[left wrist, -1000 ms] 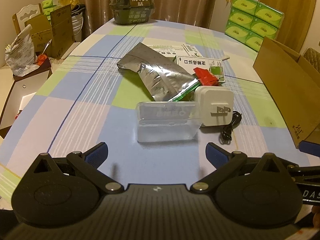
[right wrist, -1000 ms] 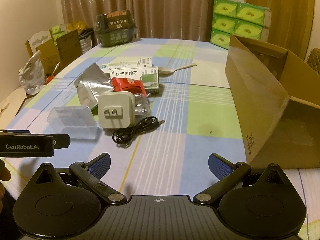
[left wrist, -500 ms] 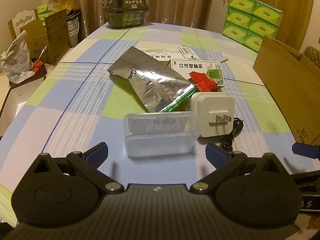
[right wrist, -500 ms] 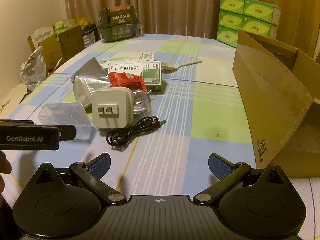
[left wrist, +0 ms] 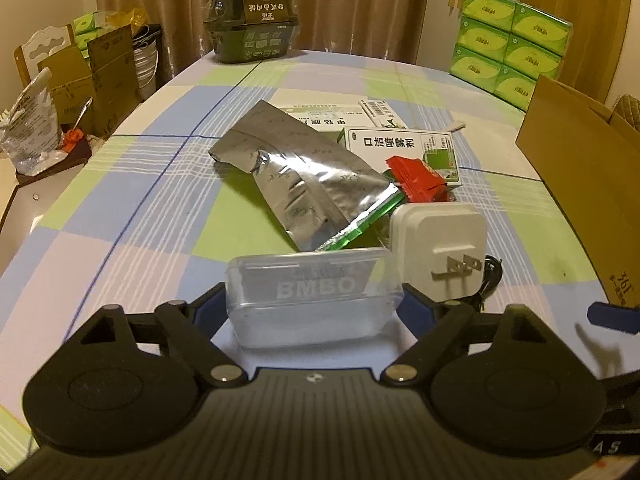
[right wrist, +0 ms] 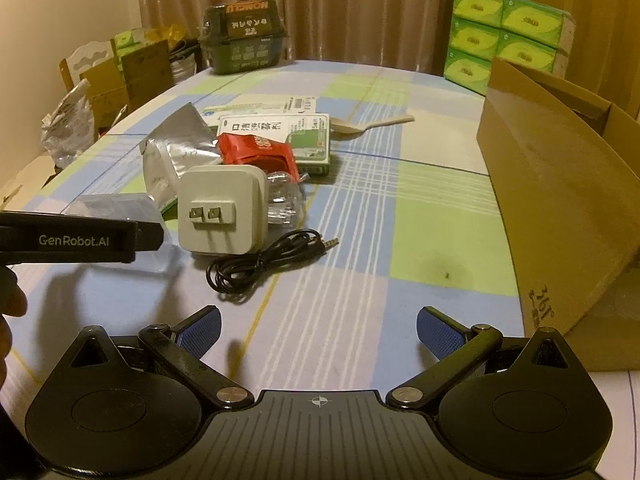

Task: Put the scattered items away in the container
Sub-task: 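Move the left tool to the clear plastic box while the right tool approaches the white plug, then close the left tool on the clear box while the right tool grasps the white plug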

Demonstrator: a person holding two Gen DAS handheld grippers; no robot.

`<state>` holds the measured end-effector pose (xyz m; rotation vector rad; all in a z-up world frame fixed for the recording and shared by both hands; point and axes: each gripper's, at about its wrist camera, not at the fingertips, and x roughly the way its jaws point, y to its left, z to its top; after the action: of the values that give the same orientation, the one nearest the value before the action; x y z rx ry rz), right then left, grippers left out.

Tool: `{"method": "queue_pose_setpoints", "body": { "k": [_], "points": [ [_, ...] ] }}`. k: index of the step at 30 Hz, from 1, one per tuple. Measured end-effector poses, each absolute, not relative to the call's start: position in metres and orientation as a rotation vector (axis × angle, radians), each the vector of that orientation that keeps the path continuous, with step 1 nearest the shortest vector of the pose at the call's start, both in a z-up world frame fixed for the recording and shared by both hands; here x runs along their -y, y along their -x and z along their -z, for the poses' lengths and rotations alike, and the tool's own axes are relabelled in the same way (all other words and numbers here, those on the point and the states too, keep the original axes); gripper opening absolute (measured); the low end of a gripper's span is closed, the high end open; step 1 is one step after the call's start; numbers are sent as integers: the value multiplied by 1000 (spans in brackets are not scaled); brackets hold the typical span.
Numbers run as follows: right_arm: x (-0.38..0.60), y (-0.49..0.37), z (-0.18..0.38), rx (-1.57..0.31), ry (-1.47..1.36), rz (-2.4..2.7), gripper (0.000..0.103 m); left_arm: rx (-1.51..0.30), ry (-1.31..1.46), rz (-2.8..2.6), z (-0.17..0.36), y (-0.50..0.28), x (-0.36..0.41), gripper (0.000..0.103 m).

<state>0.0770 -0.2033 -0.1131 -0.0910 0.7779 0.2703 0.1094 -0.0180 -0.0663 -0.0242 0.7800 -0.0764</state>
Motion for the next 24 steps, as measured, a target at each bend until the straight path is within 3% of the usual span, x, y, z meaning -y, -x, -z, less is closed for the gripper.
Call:
{"method": "queue_pose_setpoints", "body": {
  "k": [24],
  "points": [
    [123, -120, 113, -688, 107, -336, 101, -724, 73, 74, 54, -113, -51, 85]
  ]
}}
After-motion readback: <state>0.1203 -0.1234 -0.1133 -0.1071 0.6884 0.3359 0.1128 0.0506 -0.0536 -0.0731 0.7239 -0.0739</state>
